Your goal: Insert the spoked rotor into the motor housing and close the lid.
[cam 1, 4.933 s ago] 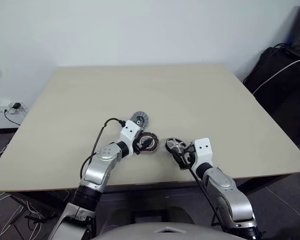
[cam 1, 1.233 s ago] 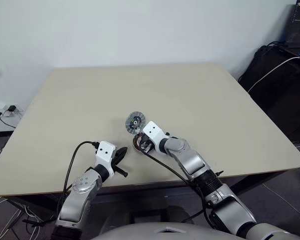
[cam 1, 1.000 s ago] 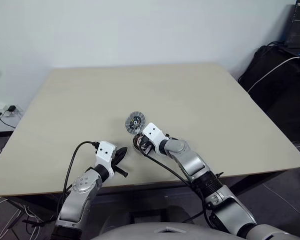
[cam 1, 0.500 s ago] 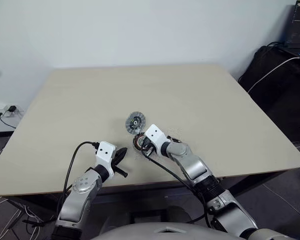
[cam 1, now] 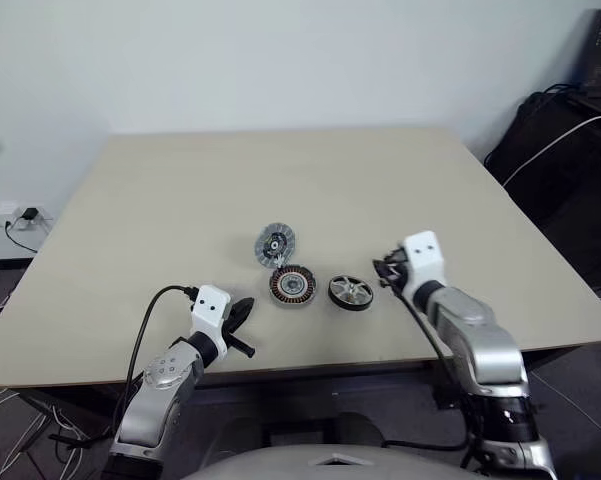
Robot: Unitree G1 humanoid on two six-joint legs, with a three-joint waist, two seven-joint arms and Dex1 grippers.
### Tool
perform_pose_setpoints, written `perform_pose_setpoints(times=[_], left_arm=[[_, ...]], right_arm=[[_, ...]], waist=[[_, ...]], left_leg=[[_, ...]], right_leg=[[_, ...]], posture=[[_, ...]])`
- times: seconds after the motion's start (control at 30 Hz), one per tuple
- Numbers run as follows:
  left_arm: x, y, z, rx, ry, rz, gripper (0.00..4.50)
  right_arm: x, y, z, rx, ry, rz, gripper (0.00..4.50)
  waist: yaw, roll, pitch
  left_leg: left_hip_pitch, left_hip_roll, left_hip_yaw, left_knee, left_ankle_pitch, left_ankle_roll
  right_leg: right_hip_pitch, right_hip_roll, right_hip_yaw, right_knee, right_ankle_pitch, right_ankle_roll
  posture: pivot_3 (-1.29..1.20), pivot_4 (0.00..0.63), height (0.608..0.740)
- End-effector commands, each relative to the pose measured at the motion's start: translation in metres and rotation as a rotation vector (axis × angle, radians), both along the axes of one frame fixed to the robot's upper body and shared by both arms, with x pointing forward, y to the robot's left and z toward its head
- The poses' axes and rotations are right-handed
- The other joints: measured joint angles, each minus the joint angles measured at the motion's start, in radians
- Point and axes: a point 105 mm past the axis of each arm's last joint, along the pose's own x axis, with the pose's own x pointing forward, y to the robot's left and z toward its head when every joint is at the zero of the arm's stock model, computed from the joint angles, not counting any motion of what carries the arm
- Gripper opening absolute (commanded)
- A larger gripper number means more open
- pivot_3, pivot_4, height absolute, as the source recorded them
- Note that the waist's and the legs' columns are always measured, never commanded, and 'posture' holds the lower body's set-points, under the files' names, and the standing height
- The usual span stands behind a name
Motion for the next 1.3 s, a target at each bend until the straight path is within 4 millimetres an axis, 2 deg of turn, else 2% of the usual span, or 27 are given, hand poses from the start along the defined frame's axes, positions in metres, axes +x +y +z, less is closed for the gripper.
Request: perform_pose_setpoints(times=[0.03, 0.1, 0.2, 0.3, 0.43, 0.67, 1.1, 1.2, 1.3], left_arm=[[0.002, -0.003, 0.006, -0.007, -0.02, -0.018, 0.0], [0.003, -0.003, 0.006, -0.005, -0.016, -0.025, 0.0], [0.004, -0.004, 0.005, -0.003, -0.012, -0.034, 0.0], [0.004, -0.005, 0.005, -0.004, -0.008, -0.04, 0.0], [0.004, -0.006, 0.004, -0.005, -0.005, -0.044, 0.0], [0.003, -0.006, 0.004, -0.009, -0.005, -0.039, 0.0], [0.001, -0.004, 0.004, -0.008, -0.001, -0.028, 0.0], [0.002, -0.004, 0.004, -0.007, -0.002, -0.031, 0.0], [0.003, -0.003, 0.005, -0.005, -0.004, -0.033, 0.0]], right_arm=[[-0.014, -0.006, 0.003, 0.122, 0.066, -0.08, 2.61], [-0.023, -0.002, -0.004, 0.309, 0.152, -0.152, 3.25], [-0.031, 0.014, -0.006, 0.62, 0.244, -0.199, 3.25], [-0.032, 0.027, -0.005, 0.799, 0.298, -0.22, 3.25], [-0.032, 0.036, -0.01, 0.909, 0.358, -0.236, 3.25], [-0.031, 0.041, -0.026, 0.953, 0.414, -0.269, 3.25], [-0.022, 0.053, -0.028, 1.13, 0.382, -0.267, 3.25], [-0.02, 0.056, -0.029, 1.144, 0.38, -0.277, 2.61], [-0.02, 0.059, -0.032, 1.147, 0.389, -0.288, 1.67]], waist=[[0.001, 0.0, 0.0], [0.0, 0.0, 0.0], [0.001, 0.001, 0.0], [0.001, 0.004, 0.002], [0.003, 0.006, 0.001], [-0.003, 0.009, 0.0], [-0.016, 0.009, 0.001], [-0.02, 0.009, 0.001], [-0.023, 0.009, 0.001]], left_leg=[[0.0, 0.0, 0.0, 0.0, 0.0, 0.0], [0.001, 0.0, 0.0, 0.0, 0.0, 0.0], [0.001, 0.001, 0.0, 0.0, 0.0, 0.0], [0.001, 0.0, 0.0, 0.001, 0.001, 0.001], [0.001, -0.001, 0.0, 0.0, 0.0, 0.003], [-0.001, -0.001, 0.001, -0.001, 0.0, 0.002], [0.0, -0.001, 0.001, -0.001, 0.0, 0.002], [0.0, -0.001, 0.001, -0.001, 0.0, 0.002], [0.0, -0.001, 0.001, -0.001, 0.0, 0.002]], right_leg=[[0.0, 0.0, 0.0, 0.0, 0.0, 0.0], [0.001, 0.0, 0.0, 0.0, 0.0, 0.0], [0.001, 0.001, 0.0, 0.001, 0.0, 0.001], [-0.001, 0.0, 0.0, 0.001, 0.001, 0.002], [-0.002, -0.001, -0.001, -0.001, 0.003, 0.006], [-0.002, -0.001, 0.0, 0.0, 0.001, 0.002], [0.0, 0.0, -0.001, 0.0, 0.0, 0.001], [0.0, 0.0, 0.0, 0.0, 0.0, 0.001], [0.0, 0.0, 0.0, 0.0, 0.0, 0.001]], posture=[[0.0, 0.0, 0.74], [0.0, 0.0, 0.74], [0.0, 0.0, 0.74], [0.0, 0.0, 0.74], [0.0, 0.0, 0.74], [0.0, 0.0, 0.74], [0.0, 0.0, 0.74], [0.0, 0.0, 0.74], [0.0, 0.0, 0.74]])
